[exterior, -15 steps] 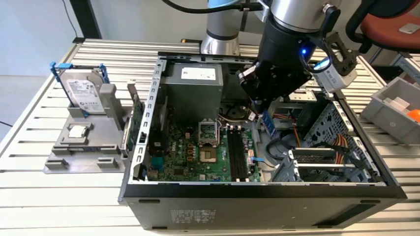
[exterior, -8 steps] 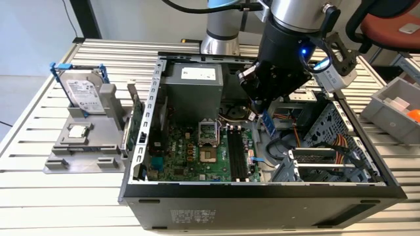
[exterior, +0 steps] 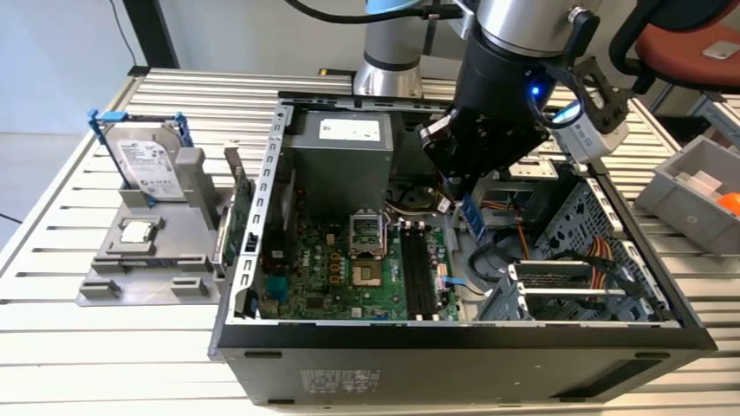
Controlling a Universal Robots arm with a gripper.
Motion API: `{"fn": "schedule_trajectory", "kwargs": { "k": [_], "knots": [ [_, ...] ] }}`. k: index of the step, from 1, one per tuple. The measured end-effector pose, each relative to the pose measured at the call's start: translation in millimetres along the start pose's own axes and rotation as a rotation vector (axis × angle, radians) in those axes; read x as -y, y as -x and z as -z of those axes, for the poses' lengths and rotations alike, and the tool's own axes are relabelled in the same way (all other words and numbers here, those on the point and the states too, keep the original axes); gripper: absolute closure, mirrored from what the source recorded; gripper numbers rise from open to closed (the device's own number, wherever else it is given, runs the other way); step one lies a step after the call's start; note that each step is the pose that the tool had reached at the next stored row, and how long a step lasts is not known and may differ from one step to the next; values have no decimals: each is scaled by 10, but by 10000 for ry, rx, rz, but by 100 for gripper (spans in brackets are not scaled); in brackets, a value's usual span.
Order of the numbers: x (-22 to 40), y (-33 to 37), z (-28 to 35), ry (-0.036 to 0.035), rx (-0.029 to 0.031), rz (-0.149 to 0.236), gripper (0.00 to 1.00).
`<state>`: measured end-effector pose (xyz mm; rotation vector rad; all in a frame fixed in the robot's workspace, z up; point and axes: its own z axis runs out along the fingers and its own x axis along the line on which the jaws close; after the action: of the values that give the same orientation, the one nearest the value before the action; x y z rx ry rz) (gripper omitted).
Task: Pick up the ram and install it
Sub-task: 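Insert the ram into the slot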
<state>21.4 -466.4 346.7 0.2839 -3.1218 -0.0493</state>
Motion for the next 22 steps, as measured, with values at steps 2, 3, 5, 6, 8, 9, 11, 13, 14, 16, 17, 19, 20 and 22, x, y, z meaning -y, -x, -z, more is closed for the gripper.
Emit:
{"fn": "schedule_trajectory", "kwargs": {
  "k": [2,3,5,6,8,9,11,13,14,16,17,19,20,22],
  "knots": [
    [0,-1,-13,5,3,-53,100],
    [0,-1,-20,3,5,-141,100],
    [0,0,-36,2,11,-338,100],
    [0,0,-44,2,14,-445,100],
    [0,0,-60,3,19,-597,100],
    [1,1,-71,3,20,-657,100],
    [1,1,-82,2,21,-688,100],
    [3,2,-136,-7,29,-928,100],
    [4,2,-152,-7,32,-1012,100],
    [5,2,-203,-6,45,-1406,100],
    [6,2,-241,-6,53,-1655,100],
    [7,2,-276,-4,58,-1804,100],
    [8,2,-292,-4,60,-1865,100],
    [9,3,-329,-4,65,-2027,100]
  ]
}}
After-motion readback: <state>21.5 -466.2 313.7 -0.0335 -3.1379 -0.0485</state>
